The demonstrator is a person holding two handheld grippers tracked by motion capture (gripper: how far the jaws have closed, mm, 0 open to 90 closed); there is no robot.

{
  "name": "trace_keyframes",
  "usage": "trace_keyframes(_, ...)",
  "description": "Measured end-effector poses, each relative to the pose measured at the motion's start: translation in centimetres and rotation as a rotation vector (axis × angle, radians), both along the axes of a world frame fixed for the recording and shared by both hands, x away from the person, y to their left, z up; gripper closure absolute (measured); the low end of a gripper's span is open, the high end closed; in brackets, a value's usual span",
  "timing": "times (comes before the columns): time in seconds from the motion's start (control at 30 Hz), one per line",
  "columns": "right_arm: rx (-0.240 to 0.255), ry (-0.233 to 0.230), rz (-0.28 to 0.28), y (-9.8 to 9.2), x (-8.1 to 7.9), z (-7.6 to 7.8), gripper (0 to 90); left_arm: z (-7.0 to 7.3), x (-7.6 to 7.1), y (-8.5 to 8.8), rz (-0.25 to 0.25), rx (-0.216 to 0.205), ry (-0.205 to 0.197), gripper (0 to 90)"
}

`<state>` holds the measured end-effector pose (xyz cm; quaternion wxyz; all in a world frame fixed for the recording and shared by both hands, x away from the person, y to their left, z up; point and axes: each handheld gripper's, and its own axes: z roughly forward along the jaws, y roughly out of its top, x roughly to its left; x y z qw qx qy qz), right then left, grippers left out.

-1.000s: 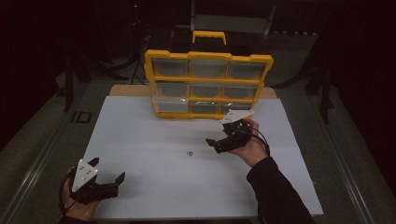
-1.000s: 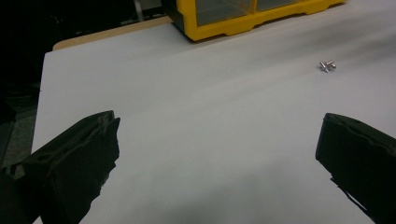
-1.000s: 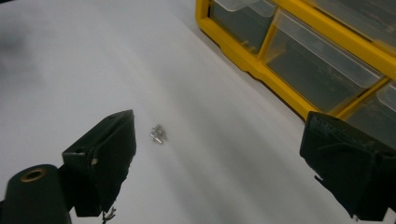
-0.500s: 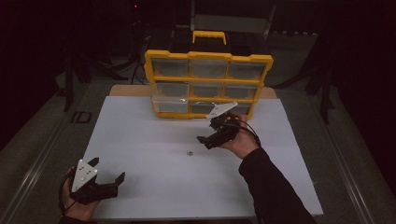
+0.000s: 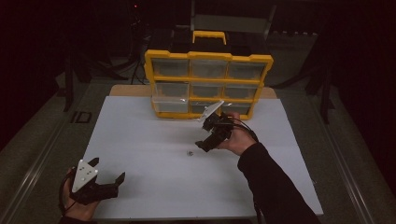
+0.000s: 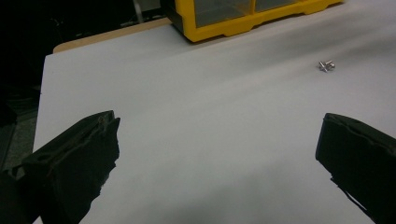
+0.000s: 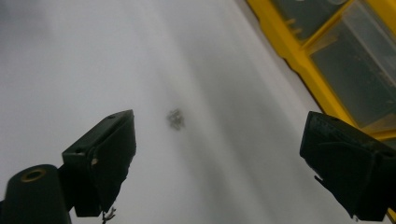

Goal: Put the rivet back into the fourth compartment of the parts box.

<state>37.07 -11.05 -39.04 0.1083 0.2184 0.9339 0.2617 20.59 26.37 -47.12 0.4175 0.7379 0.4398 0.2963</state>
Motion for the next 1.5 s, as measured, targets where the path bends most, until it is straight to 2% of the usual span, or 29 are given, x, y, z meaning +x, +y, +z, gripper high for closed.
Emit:
trace_keyframes(0.17,-0.053,0.024,0.034,0.8,0.0,-0.2,10.4,0.0,0.0,0.0,-0.001,-0.001,0.000,0.1)
trace_keyframes(0.33,-0.075,0.055,0.047,1.7,0.4,-0.9,10.4,0.0,0.0,0.0,-0.003,0.000,-0.001,0.1)
trace_keyframes(0.67,-0.107,0.077,0.066,3.2,1.0,-2.2,11.3,0.0,0.0,0.0,-0.007,0.000,0.000,0.1)
trace_keyframes(0.93,-0.135,0.111,0.059,4.9,2.2,-4.4,13.1,0.0,0.0,0.1,-0.008,-0.002,0.001,0.1)
trace_keyframes(1.17,-0.165,0.165,0.044,6.2,2.8,-6.1,14.7,0.0,-0.1,0.1,-0.014,-0.004,-0.001,0.1)
trace_keyframes(1.37,-0.179,0.217,0.044,6.7,3.2,-7.5,22.8,0.0,-0.1,0.1,-0.017,-0.002,0.001,0.1)
trace_keyframes(1.5,-0.184,0.241,0.043,7.0,3.4,-8.3,35.2,0.0,-0.1,0.1,-0.017,-0.003,0.000,0.1)
